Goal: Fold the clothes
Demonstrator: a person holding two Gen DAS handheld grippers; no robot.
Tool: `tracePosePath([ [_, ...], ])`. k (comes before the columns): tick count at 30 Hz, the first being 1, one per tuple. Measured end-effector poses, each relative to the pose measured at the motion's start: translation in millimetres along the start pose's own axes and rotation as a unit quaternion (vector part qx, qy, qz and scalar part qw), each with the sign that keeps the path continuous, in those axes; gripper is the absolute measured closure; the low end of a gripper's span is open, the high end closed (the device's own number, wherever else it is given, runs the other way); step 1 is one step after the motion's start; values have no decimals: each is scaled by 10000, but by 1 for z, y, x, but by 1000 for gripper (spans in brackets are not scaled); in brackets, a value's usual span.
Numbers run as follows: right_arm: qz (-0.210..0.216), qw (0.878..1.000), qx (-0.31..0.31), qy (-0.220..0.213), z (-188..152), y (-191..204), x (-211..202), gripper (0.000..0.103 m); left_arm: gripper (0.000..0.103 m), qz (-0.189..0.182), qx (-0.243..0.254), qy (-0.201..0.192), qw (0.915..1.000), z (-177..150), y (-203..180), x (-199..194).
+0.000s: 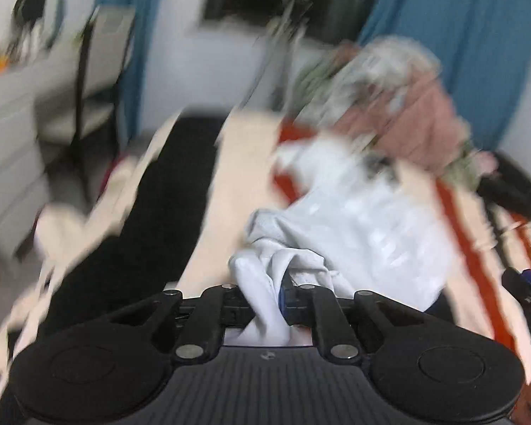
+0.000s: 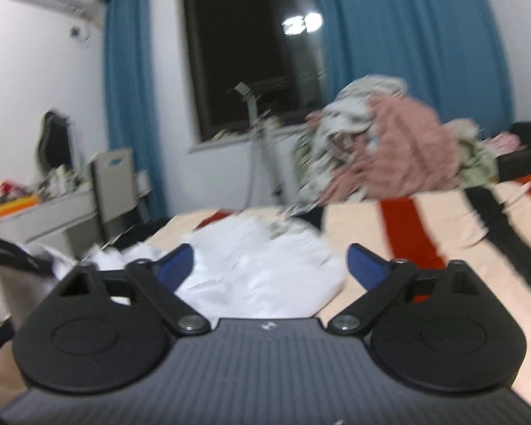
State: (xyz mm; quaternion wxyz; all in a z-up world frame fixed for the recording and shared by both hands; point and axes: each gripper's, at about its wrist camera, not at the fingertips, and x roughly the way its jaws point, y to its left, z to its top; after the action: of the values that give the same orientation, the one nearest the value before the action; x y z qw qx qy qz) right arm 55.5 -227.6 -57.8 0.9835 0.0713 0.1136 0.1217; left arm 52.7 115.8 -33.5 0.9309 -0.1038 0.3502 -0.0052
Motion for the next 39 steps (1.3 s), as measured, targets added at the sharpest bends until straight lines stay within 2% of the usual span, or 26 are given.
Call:
tracePosePath([
  [2,283,9991,-215,233,-9,16,8,20,82,130,-297,95,9994,-2,11,0],
  [4,547,9964,-450,459,-19,32,17,21,75,218,-344,-44,9992,-6,14,-11],
  [6,794,9920,-731,658,-29,47,29,21,55,325,-283,-350,9985,-10,9,-26],
  [7,949,9890,-869,726,-34,54,35,22,51,409,-234,-505,9976,-9,2,-31],
  [9,1252,9819,-1157,830,-43,68,45,22,48,480,-91,-764,9959,-16,-7,-47],
  [12,1416,9724,-1604,936,-54,90,60,28,42,373,175,-1053,9936,-26,-25,-56],
  [13,1425,9708,-1670,965,-56,95,64,38,41,279,225,-1027,9941,-27,-28,-54],
  [14,1410,9717,-1625,971,-55,94,67,54,41,183,271,-993,9945,-28,-31,-51],
  [15,1392,9733,-1549,968,-52,93,70,63,41,87,317,-958,9949,-30,-34,-49],
  [16,1387,9759,-1409,927,-47,87,72,79,41,-9,363,-923,9951,-31,-37,-46],
  [17,1386,9786,-1245,870,-42,79,72,87,41,-100,376,-849,9956,-32,-39,-42],
  [20,1140,9888,-795,544,-20,55,68,94,41,-337,605,-696,9952,-34,-51,-25],
  [23,883,9958,-145,206,3,26,59,101,38,-484,1275,-729,9880,-42,-74,-10],
  [25,697,9974,180,-24,16,9,52,101,37,-367,1766,-719,9810,-51,-91,-1],
  [29,390,9982,385,-261,27,-18,42,101,37,309,2362,-373,9705,-68,-110,21],
  [32,444,9975,548,-107,26,-28,43,101,38,698,2393,-242,9681,-71,-106,27],
  [35,675,9962,526,177,14,-19,46,97,38,939,2268,-270,9690,-68,-97,27],
  [36,724,9960,467,250,10,-13,48,96,46,1053,2233,-236,9688,-66,-94,29],
  [37,762,9960,372,296,7,-7,49,89,54,1170,2200,-197,9683,-65,-91,31],
  [38,800,9959,269,331,3,0,49,62,67,1288,2166,-158,9676,-63,-88,33],
  [39,837,9957,165,367,-1,6,49,47,74,1256,2013,-133,9714,-61,-83,34],
])
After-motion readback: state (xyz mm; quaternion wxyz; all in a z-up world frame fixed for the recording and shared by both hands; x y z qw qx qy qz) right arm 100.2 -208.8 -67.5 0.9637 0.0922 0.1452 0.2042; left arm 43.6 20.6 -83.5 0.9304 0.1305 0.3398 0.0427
